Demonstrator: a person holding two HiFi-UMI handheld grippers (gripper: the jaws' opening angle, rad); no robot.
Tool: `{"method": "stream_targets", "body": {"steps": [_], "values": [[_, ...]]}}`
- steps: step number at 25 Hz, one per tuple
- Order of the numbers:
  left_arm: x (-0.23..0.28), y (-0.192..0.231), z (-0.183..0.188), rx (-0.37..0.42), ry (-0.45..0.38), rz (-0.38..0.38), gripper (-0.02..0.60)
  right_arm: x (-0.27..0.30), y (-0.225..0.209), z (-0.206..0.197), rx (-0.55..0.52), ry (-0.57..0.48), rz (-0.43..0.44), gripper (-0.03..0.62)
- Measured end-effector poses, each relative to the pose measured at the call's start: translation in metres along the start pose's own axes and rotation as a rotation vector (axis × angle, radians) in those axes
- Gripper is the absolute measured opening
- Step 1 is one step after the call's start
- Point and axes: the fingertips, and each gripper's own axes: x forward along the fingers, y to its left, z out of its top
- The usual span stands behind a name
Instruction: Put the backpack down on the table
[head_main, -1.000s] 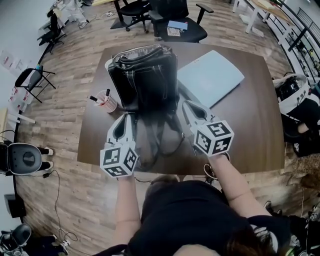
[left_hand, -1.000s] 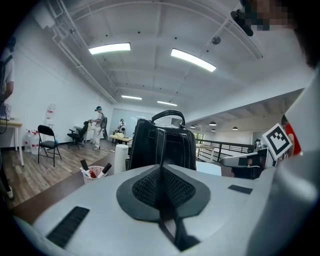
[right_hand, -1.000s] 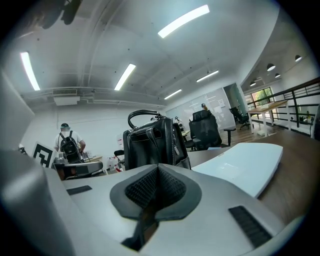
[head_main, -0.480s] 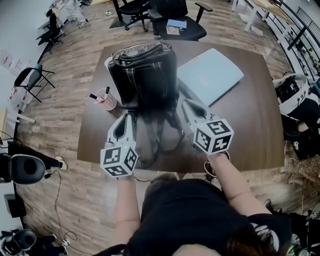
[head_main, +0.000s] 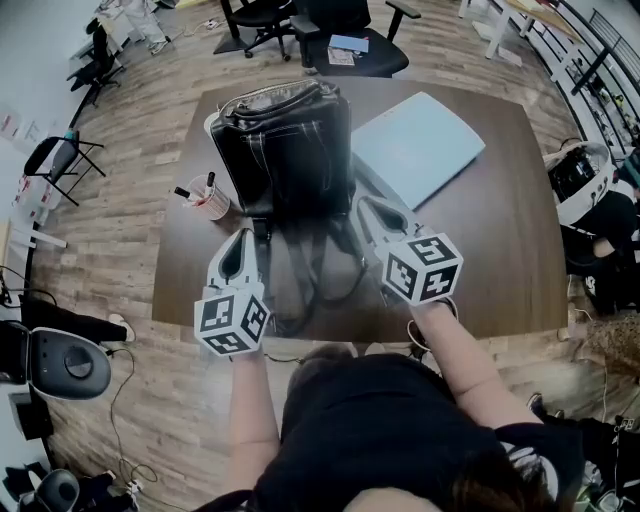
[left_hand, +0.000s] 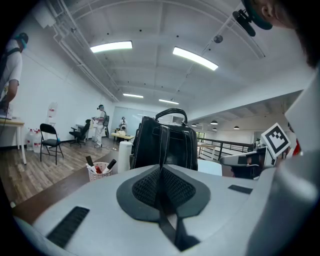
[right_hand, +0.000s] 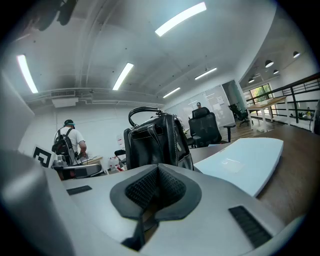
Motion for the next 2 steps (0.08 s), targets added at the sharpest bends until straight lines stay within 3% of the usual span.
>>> {"method": "stream_targets", "body": {"steps": [2], "values": [[0.0007,0.0006,0.0004,0.001,-0.002,0.002,0.04,0.001,-0.0011,0.0002,0.0,0.0,0.001,0.017]]}}
